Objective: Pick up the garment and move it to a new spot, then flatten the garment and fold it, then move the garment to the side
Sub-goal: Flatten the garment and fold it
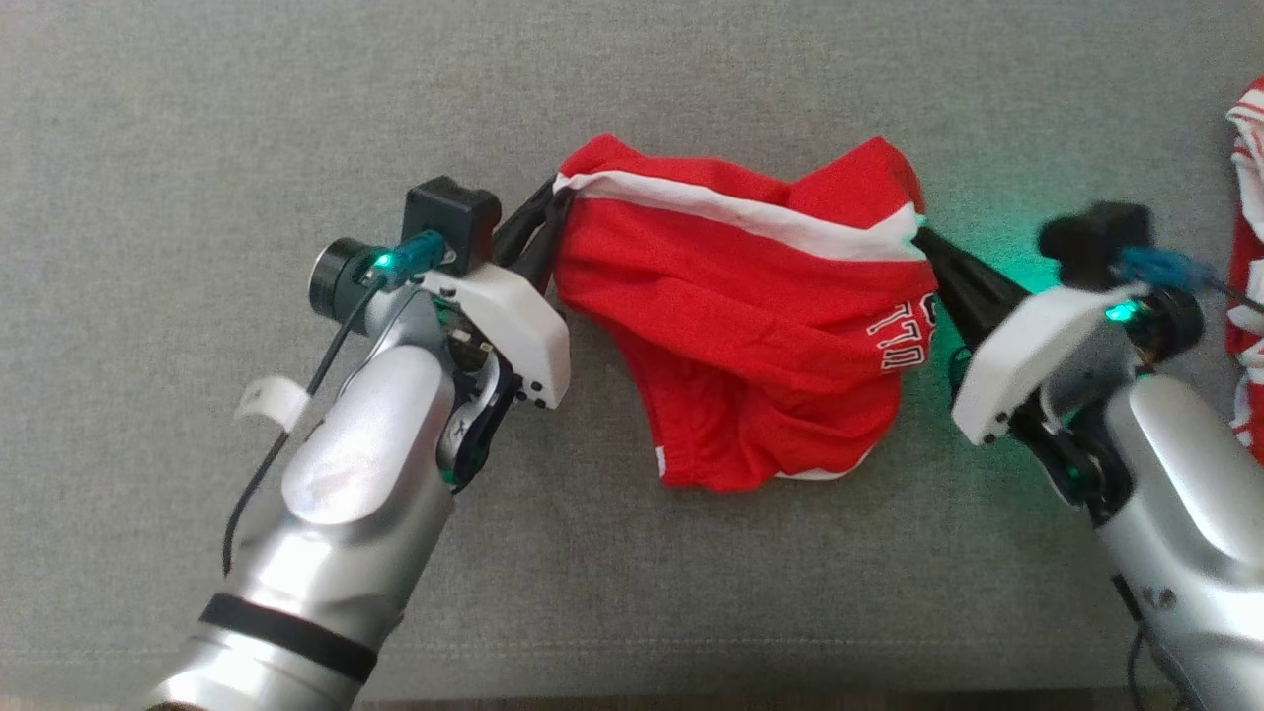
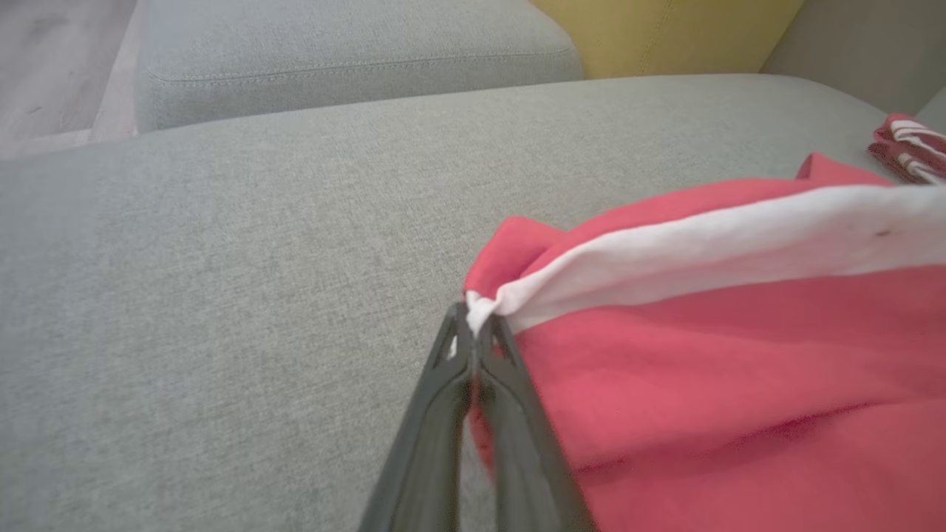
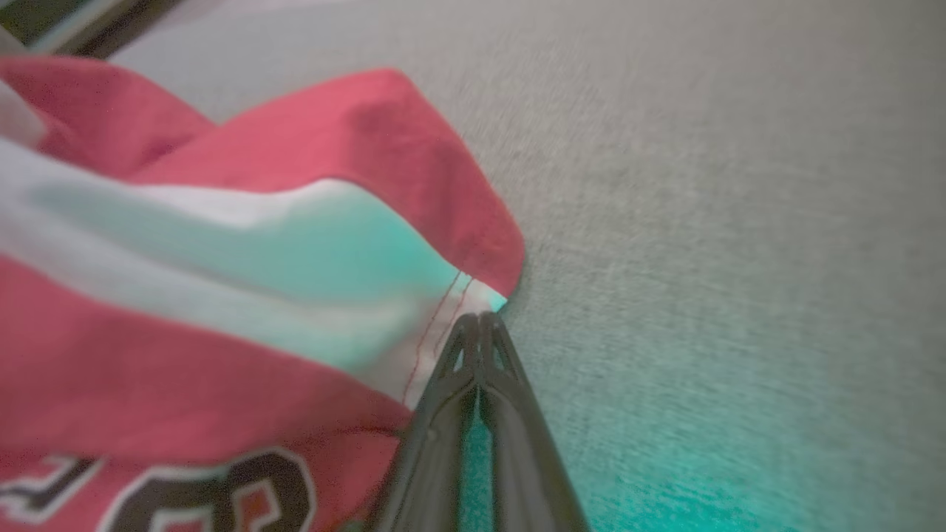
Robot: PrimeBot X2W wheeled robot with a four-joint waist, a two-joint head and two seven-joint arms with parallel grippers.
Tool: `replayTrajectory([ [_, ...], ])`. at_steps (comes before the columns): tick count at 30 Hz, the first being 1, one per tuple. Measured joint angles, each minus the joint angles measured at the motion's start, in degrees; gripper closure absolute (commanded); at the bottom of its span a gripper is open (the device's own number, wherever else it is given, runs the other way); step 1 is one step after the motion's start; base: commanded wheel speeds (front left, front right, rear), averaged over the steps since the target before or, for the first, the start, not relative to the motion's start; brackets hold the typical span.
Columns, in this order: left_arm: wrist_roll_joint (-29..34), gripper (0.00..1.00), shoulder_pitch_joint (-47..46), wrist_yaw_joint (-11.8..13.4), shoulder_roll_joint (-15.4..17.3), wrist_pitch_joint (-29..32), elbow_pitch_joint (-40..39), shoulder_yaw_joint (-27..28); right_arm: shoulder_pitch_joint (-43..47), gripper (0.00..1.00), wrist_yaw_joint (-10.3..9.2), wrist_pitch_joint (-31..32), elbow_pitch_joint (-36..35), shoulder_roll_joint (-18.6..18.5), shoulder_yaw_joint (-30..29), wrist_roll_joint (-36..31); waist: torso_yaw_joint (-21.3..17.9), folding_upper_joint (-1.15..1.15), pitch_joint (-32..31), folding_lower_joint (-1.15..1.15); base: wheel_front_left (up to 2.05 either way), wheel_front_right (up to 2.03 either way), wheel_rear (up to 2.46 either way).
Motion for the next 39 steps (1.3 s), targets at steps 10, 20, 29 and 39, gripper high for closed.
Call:
replayTrajectory([
  [10,1.63,1.00,4.08,3.78,3.34,-4.63,-7.83,0.10,7.71,1.00,0.00,-11.37,-10.76,0.16,-10.65,-2.88,-0.86,0.00,-3.53,0.00,0.00,0.00,0.00],
  [20,4.23,1.00,8.26,6.41,8.44,-5.26,-25.03,0.03,10.95,1.00,0.00,-11.96,-28.38,0.13,-18.85,-8.77,-1.73,0.00,-8.86,0.00,0.00,0.00,0.00],
  [29,5.63,1.00,9.09,9.84,12.27,-0.54,-41.05,1.51,11.69,1.00,0.00,-8.17,-43.35,0.05,-25.29,-12.26,-2.72,0.00,-13.77,0.00,0.00,0.00,0.00],
  [39,5.46,1.00,10.96,11.80,14.62,6.06,-50.54,3.87,11.49,1.00,0.00,-5.00,-47.91,0.04,-27.86,-11.59,-3.66,0.00,-15.29,0.00,0.00,0.00,0.00],
])
